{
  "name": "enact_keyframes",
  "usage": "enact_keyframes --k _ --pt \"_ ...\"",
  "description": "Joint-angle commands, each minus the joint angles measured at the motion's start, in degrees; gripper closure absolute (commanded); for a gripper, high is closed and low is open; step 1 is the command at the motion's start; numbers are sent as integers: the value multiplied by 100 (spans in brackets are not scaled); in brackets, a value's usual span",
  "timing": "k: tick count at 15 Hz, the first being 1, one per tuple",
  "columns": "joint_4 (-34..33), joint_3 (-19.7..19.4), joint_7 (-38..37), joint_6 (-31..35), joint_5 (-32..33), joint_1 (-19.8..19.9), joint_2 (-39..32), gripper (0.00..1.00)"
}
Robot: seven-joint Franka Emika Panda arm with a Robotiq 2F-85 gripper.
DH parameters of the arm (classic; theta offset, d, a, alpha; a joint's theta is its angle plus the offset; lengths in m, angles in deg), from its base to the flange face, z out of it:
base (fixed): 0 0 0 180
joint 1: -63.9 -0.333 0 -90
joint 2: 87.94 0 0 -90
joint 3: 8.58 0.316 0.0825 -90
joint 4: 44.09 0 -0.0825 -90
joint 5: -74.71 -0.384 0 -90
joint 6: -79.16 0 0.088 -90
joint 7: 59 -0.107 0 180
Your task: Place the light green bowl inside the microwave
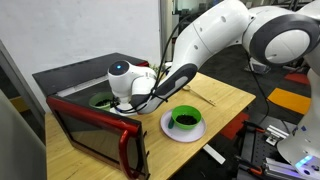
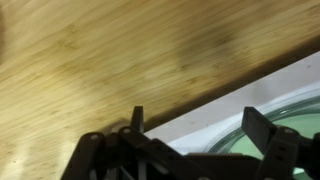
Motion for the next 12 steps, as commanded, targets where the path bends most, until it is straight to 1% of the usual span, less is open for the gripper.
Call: enact_keyframes --k 1,3,8,12 --pt "922 -121 -223 319 238 -191 596 0" --pt "1229 -49 -190 294 232 -198 824 0" --pt "1881 197 -76 -90 74 -152 1417 0" --pt "2405 563 140 -599 -101 -1 1910 0"
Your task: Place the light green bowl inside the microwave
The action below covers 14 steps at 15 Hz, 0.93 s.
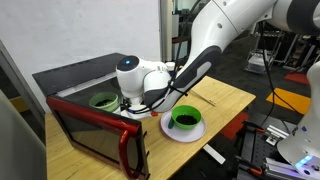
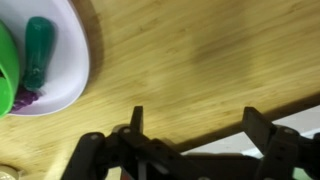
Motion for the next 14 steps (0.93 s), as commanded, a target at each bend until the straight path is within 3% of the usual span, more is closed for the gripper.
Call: enact_keyframes --k 1,8,11,14 --pt "754 437 309 -563 -236 223 695 0" --pt "1704 875 400 -925 -362 613 1668 0" --pt "2033 1052 923 -1237 -638 957 2135 0" --pt "2201 1235 1694 -2018 -1061 1242 2559 0"
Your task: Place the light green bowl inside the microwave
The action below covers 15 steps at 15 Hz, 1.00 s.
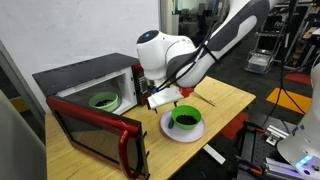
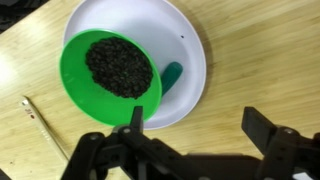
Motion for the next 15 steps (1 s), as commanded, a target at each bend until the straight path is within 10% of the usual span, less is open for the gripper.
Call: enact_keyframes --k 1,7,15 --pt "415 307 918 -815 -447 419 666 0" --pt "552 491 2119 -2451 -522 663 1276 0" --pt "1110 528 4052 -2944 280 917 2041 0"
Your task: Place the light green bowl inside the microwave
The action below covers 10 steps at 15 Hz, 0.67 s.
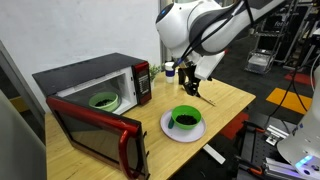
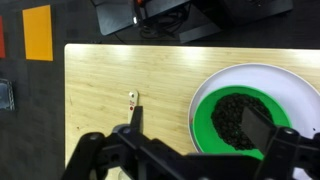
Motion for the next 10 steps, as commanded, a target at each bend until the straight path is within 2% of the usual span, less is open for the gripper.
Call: enact_keyframes --k 1,6,10 --pt "423 110 1156 48 501 309 478 0" --pt "553 7 2798 728 1155 600 633 0" --pt "531 -143 4109 1651 1105 823 486 0"
